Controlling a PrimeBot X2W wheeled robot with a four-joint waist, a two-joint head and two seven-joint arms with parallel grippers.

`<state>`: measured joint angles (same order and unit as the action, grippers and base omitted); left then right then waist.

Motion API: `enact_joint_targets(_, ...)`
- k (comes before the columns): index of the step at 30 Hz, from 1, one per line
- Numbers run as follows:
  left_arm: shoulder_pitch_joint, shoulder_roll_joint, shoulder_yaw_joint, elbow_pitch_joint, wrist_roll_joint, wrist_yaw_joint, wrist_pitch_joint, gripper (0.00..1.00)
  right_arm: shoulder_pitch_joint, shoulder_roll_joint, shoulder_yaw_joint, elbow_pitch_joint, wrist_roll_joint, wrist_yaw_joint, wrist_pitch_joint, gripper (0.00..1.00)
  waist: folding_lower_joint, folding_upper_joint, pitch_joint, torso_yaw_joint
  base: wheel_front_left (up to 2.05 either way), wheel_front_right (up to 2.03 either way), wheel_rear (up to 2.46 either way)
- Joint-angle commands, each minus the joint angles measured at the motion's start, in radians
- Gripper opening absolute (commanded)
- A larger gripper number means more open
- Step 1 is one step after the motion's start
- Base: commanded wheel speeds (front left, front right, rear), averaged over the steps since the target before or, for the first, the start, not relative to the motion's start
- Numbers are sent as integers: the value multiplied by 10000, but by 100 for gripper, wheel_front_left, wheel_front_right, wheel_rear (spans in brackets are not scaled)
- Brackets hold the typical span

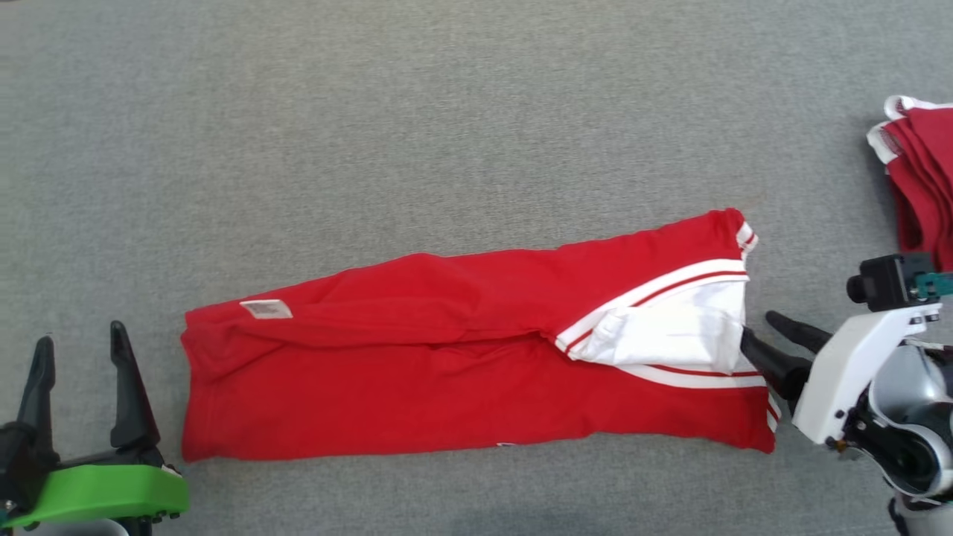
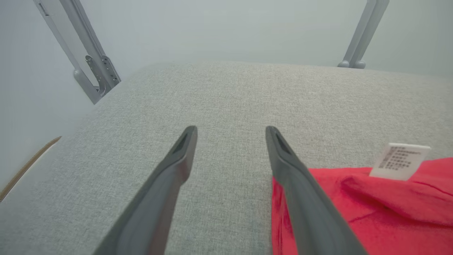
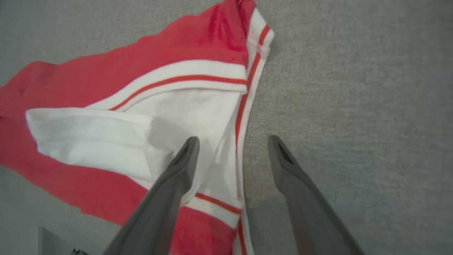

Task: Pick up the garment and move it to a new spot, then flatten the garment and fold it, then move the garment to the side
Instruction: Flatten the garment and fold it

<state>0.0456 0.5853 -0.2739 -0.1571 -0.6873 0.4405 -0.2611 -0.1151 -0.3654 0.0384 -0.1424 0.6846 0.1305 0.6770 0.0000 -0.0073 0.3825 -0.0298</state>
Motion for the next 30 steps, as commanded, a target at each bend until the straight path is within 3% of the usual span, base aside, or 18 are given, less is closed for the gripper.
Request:
enact_joint_targets(1, 188, -234, 170, -43, 264, -137, -44, 100, -206, 221, -18, 267, 68, 3, 71, 100, 0, 73, 33, 302, 0, 0, 0)
enact_joint_targets(3, 259, -554, 421, -8, 562, -413, -45, 100, -422, 395, -15, 832, -85, 3, 163, 95, 0, 73, -3, 429, 0, 0, 0)
enact_joint_targets(4, 255, -725, 534, -5, 723, -577, -46, 100, -488, 500, 37, 1114, -118, 3, 198, 81, 0, 73, -35, 502, 0, 0, 0)
enact_joint_targets(6, 308, -958, 709, 85, 1005, -946, -47, 100, -600, 627, 255, 1529, -63, 5, 244, 15, 0, 73, -94, 610, 0, 0, 0)
enact_joint_targets(7, 346, -990, 716, 166, 1150, -1166, -47, 100, -623, 705, 339, 1686, 174, 5, 302, 0, 0, 73, -133, 642, 0, 0, 0)
enact_joint_targets(15, 175, -1664, 905, 723, 1666, -2427, -47, 100, -1056, 93, -703, 2183, 1501, 0, 323, 0, 0, 73, -735, 662, 0, 0, 0)
enact_joint_targets(24, 19, -2552, 744, 1643, 2034, -3354, -48, 100, -1160, -796, -3115, 2642, 1197, 2, 1118, 0, 0, 73, -1568, 874, 0, 0, 0)
enact_joint_targets(30, -111, -2847, 736, 1900, 2363, -3698, -48, 100, -1201, 5, -3134, 1507, 1606, 5, 1822, 0, 0, 73, -1745, 1039, 0, 0, 0)
